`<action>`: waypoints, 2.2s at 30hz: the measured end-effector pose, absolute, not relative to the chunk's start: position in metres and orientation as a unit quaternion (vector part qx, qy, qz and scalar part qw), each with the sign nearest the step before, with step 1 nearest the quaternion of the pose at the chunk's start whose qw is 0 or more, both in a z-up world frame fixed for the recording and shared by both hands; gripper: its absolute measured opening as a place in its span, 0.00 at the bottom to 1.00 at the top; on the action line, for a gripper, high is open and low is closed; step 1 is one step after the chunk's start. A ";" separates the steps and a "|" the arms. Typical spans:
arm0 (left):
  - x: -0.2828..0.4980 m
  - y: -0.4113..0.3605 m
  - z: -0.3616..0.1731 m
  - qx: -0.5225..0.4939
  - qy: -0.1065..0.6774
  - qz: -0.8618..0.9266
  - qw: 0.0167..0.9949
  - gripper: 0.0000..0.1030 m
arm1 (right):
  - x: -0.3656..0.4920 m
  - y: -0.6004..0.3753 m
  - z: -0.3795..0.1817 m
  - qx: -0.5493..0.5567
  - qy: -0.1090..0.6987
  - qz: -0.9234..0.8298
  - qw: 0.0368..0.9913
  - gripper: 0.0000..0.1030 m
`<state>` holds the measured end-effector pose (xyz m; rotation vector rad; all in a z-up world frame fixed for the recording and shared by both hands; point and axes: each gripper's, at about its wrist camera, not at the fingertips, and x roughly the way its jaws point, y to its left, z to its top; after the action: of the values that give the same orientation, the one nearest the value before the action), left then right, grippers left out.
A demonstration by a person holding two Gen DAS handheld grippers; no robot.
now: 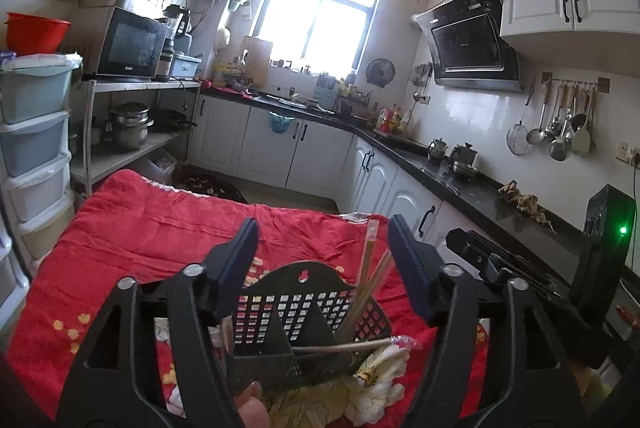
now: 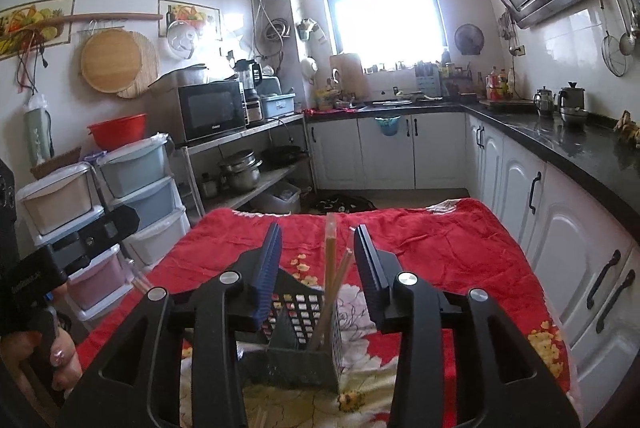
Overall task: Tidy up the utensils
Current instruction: 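Open the left tool over the caddy while the right tool releases its chopstick inside, then pull both open tools back from the black mesh caddy, then lower both open tools toward the chopsticks lying on the red cloth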
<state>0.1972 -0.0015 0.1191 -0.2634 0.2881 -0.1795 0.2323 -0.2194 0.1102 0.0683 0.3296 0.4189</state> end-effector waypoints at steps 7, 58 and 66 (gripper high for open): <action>0.183 -0.001 0.120 -0.132 0.149 -0.094 0.975 0.76 | 0.211 -0.222 0.113 0.030 0.160 0.218 0.962 0.47; 0.120 0.049 0.026 -0.186 0.272 -0.029 0.944 0.90 | 0.144 -0.220 0.044 -0.039 0.250 0.217 0.943 0.73; 0.119 0.046 0.013 -0.185 0.293 -0.032 0.938 0.90 | 0.143 -0.220 0.028 -0.041 0.277 0.216 0.935 0.73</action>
<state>0.1193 0.0459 0.0127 -0.3776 0.5982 -0.0645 0.1429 -0.2204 0.0284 -0.0847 0.5668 0.4419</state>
